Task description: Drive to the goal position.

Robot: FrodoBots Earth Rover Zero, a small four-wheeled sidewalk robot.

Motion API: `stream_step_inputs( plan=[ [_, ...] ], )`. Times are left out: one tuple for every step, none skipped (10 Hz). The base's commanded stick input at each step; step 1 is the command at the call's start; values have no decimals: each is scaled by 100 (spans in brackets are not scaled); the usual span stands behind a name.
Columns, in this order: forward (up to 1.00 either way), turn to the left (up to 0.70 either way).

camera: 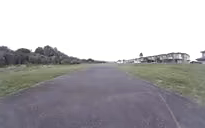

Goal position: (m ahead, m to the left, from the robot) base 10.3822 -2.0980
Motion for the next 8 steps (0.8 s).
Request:
stream_step_inputs(
  plan=[
    [10,0],
    [10,0],
    [10,0],
    [10,0],
    [10,0],
    [10,0],
    [10,0],
    [10,0]
  ],
)
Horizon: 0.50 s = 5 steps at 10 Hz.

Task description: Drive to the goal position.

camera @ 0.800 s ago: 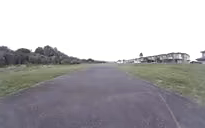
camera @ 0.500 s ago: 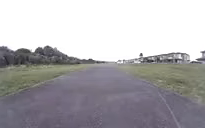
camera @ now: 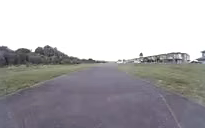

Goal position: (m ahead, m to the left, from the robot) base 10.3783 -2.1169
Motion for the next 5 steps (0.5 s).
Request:
stream_step_inputs(
  plan=[
    [10,0],
    [10,0],
    [10,0],
    [10,0],
    [10,0]
  ],
)
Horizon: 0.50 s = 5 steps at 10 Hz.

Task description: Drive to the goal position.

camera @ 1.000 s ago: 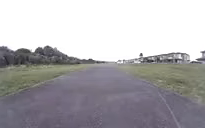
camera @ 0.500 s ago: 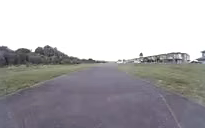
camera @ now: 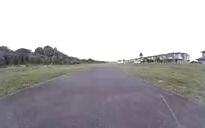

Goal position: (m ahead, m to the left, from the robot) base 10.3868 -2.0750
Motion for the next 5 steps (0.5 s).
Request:
stream_step_inputs(
  plan=[
    [10,0],
    [10,0],
    [10,0],
    [10,0],
    [10,0]
  ],
)
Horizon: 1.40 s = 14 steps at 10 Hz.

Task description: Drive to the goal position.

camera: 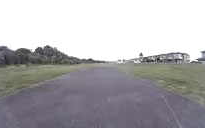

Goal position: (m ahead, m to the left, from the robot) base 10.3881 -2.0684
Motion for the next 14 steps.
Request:
stream_step_inputs(
  plan=[
    [10,0],
    [10,0],
    [10,0],
    [10,0],
    [10,0],
    [10,0],
    [10,0],
    [10,0],
    [10,0],
    [10,0],
    [10,0],
    [10,0],
    [10,0],
    [10,0]
  ],
)
